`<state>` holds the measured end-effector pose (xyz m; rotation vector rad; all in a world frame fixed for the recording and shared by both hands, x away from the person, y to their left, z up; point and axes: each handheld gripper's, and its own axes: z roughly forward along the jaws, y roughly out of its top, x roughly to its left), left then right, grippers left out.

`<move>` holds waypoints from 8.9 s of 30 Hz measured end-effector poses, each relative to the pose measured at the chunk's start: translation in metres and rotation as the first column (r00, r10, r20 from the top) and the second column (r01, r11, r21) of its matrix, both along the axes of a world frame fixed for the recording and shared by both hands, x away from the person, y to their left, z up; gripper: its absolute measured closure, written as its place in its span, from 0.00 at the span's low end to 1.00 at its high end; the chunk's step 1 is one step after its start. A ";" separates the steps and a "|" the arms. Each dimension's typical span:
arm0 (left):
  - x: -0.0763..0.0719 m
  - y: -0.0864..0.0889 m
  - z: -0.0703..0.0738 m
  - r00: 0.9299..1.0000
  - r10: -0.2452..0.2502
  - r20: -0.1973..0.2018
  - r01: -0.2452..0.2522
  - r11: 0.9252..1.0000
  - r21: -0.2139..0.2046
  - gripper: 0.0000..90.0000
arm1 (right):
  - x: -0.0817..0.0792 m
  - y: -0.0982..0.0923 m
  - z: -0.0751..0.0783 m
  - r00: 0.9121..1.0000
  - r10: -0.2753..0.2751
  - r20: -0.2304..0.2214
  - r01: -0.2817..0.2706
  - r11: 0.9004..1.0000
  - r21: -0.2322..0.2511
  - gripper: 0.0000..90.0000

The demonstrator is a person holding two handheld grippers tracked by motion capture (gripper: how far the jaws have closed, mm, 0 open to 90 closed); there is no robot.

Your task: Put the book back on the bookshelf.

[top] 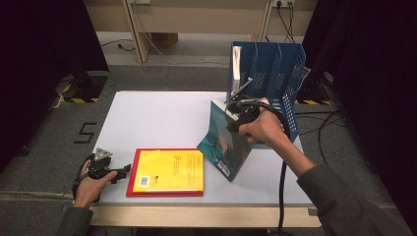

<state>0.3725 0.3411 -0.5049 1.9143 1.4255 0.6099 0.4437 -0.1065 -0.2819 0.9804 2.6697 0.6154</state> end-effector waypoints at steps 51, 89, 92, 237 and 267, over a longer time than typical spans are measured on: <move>0.001 -0.002 -0.001 1.000 -0.004 -0.006 0.004 1.000 0.000 0.08 | -0.014 -0.020 -0.007 0.991 -0.028 -0.133 0.021 0.998 -0.053 0.78; 0.002 -0.002 -0.001 1.000 -0.003 -0.007 0.003 1.000 -0.002 0.08 | -0.041 -0.079 0.038 0.999 -0.043 -0.002 0.043 0.985 0.166 0.81; 0.002 -0.002 -0.001 1.000 -0.003 -0.007 0.003 1.000 -0.002 0.08 | -0.045 -0.084 0.045 0.999 -0.050 0.009 0.049 0.988 0.148 0.81; 0.001 -0.003 -0.001 1.000 -0.002 -0.006 0.002 1.000 -0.004 0.07 | 0.174 -0.103 0.036 0.817 -0.577 0.025 0.524 0.758 0.388 0.74; 0.001 -0.003 -0.001 1.000 -0.001 -0.006 0.001 1.000 -0.001 0.07 | 0.125 -0.110 0.004 0.891 -0.452 0.046 0.400 0.829 0.391 0.73</move>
